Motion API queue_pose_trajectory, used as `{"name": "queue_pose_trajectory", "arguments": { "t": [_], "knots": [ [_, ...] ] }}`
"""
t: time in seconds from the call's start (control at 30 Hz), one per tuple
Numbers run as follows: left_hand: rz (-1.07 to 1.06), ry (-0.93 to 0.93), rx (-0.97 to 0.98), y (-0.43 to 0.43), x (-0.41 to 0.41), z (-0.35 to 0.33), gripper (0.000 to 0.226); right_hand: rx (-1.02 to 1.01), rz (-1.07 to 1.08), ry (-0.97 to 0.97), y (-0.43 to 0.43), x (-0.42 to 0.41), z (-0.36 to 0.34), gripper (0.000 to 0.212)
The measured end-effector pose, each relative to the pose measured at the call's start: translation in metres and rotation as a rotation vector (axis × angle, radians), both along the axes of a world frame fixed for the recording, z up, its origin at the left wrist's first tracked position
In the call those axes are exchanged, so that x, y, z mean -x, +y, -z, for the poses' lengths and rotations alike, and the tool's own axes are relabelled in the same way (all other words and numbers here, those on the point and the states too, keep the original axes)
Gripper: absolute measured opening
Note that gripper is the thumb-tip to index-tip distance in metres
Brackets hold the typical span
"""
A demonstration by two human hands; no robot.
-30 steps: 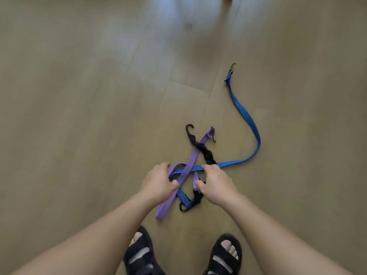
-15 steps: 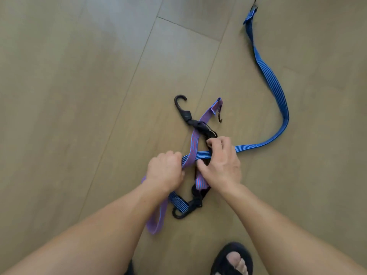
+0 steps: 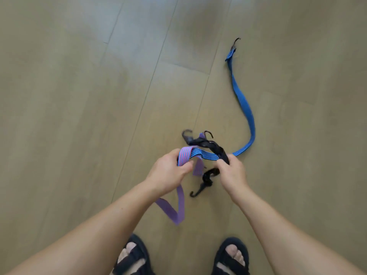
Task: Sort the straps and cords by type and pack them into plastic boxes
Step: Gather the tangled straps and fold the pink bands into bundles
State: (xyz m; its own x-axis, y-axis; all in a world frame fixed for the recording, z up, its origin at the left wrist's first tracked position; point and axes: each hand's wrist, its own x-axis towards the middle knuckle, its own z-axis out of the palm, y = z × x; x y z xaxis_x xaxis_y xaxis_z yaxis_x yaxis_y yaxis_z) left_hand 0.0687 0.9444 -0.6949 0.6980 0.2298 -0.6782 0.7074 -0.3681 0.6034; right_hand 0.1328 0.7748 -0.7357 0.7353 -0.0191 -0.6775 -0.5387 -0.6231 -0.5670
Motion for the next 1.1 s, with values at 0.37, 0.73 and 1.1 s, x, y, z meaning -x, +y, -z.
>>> {"name": "queue_pose_trajectory", "arguments": {
  "t": [0.37,0.73,1.1],
  "knots": [
    [-0.029,-0.22,0.384,-0.028,-0.072,-0.349,0.04,-0.609,0.39,-0.17,-0.031,-0.04,-0.348,0.013],
    [-0.094,-0.379,0.505,-0.068,-0.099,-0.636,0.035,-0.875,0.023,-0.182,-0.075,-0.042,-0.633,0.041],
    [-0.177,-0.437,0.632,-0.074,-0.085,-0.771,0.006,-0.626,0.037,-0.391,-0.145,-0.024,-0.759,0.008]
  ]
}}
